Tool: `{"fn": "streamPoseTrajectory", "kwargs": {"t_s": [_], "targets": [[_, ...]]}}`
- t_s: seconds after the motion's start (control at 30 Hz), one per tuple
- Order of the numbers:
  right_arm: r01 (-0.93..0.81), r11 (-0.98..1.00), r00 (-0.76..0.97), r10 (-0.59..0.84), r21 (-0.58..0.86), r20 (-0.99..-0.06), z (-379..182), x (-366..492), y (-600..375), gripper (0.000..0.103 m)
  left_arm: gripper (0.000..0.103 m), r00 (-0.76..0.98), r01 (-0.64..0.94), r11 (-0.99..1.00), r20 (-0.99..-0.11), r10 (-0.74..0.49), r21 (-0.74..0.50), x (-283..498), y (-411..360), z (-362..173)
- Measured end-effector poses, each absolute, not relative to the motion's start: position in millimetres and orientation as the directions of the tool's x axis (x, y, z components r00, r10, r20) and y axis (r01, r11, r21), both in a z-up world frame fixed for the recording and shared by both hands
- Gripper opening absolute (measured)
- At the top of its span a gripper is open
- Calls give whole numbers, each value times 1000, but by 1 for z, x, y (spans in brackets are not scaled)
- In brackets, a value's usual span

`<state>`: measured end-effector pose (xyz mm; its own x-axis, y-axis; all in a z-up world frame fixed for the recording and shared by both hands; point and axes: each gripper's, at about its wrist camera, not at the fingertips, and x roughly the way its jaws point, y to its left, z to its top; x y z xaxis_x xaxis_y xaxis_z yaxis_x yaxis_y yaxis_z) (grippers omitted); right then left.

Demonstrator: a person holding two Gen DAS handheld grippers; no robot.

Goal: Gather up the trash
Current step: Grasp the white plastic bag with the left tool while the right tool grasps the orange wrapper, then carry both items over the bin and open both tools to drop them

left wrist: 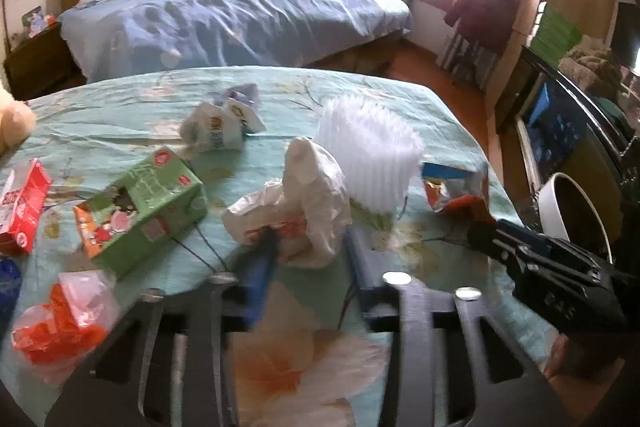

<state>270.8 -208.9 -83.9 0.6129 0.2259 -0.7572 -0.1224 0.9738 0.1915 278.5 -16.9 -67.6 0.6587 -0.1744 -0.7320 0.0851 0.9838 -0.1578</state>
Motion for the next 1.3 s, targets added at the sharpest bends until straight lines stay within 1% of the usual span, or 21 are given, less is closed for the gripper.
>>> {"fn": "streamPoseTrajectory", "kwargs": {"t_s": [0.03,0.1,0.13,0.17,0.2,0.4,0.73,1.3], "targets": [[-122,974,611,226,192,-759,-85,271,-209,11,19,658,93,983,-731,-180,-158,277,-18,-68],[-121,974,620,225,191,-751,-85,266,-212,8,14,661,106,983,-727,-185,-153,274,-21,-68],[-124,973,627,227,193,-745,-83,265,-212,3,12,661,111,982,-726,-187,-152,272,-22,-68],[-126,973,632,231,196,-740,-82,263,-214,1,10,660,117,981,-726,-193,-154,271,-22,-69],[-127,972,640,232,197,-733,-80,259,-216,1,7,658,121,980,-726,-199,-158,270,-22,-69],[-133,966,643,253,220,-723,-76,245,-223,1,7,654,139,975,-723,-223,-175,254,-27,-67],[-124,958,657,273,257,-702,-62,212,-237,1,7,644,206,954,-704,-299,-217,225,-44,-55],[-56,957,687,244,285,-684,-47,166,-276,1,7,626,340,919,-680,-381,-201,190,-101,-35]]}}
